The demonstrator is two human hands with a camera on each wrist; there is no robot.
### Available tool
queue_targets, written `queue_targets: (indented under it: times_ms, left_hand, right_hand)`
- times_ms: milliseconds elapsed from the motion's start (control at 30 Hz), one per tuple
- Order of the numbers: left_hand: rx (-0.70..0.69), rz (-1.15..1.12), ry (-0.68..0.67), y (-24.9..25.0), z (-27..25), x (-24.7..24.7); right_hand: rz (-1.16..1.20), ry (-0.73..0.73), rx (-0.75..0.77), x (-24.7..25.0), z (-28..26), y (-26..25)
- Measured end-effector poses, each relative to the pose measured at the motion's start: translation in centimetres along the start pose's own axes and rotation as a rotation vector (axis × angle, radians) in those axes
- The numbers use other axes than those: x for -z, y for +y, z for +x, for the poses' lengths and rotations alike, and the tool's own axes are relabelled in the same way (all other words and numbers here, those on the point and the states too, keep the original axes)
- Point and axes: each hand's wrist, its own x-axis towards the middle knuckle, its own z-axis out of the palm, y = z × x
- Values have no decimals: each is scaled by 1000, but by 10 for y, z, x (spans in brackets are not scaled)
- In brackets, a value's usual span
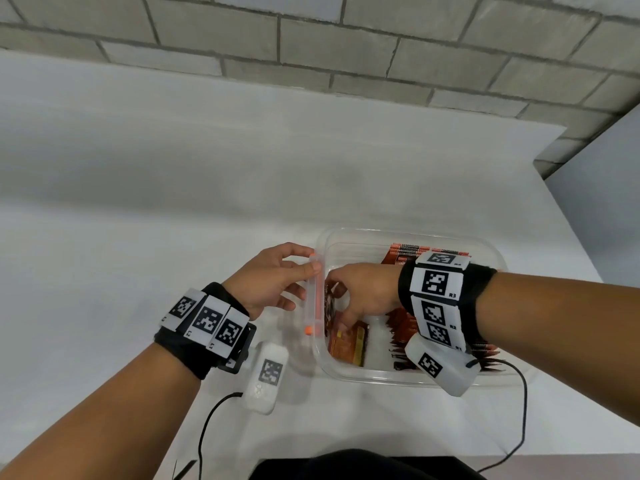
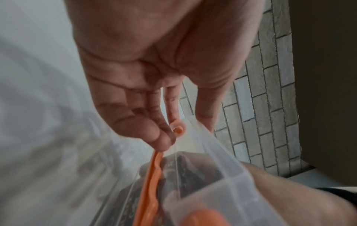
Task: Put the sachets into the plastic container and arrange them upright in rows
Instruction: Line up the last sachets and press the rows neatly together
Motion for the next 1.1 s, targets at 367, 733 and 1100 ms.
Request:
queue_targets:
  times_ms: [367,733,1100]
  left_hand:
    - [-2,-23,0,-3,-1,0]
    - [-3,-17,4,-1,-2,-1]
    - [-23,74,96,10,-5,-9]
  right_hand:
    - [-265,-99,14,-9,-1,-2]
    - [-266,-116,95,-7,6,2]
    - [150,72,169,21,-17,21]
